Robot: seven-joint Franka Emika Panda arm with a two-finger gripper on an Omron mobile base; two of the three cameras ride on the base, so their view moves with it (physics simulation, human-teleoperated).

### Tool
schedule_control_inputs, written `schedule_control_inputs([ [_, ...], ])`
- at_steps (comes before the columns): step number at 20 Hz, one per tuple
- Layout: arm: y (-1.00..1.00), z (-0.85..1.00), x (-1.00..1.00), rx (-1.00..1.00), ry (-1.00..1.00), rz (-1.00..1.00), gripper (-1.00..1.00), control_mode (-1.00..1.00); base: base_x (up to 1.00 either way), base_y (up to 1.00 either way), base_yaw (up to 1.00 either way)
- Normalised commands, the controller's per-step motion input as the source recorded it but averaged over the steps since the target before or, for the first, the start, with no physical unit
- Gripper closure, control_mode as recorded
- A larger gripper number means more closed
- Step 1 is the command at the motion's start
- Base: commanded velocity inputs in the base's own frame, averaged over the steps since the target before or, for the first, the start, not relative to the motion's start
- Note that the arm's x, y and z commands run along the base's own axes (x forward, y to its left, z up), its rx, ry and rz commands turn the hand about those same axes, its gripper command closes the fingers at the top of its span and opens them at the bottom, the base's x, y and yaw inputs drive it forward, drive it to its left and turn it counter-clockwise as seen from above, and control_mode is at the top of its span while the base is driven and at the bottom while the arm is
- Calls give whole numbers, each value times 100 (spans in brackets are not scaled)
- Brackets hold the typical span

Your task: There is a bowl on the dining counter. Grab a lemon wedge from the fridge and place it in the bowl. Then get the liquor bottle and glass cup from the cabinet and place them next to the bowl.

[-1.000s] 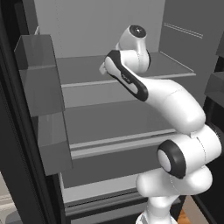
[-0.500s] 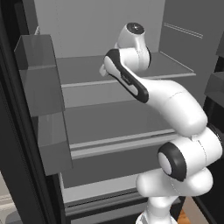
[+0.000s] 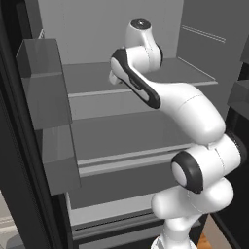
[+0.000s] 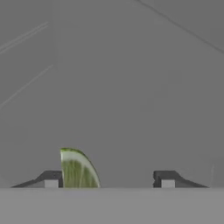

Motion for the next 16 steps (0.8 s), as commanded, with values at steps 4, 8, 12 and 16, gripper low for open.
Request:
schedule_control_inputs([
  [4, 0, -22, -3, -6, 10, 0, 100, -100, 0, 0, 0],
  [8, -1, -19, -10, -5, 9, 0, 100, -100, 0, 0, 0],
  [12, -16, 1, -18, 0, 0, 0, 100, -100, 0, 0, 0],
  [16, -19, 11, -18, 0, -4, 0, 100, -100, 0, 0, 0],
])
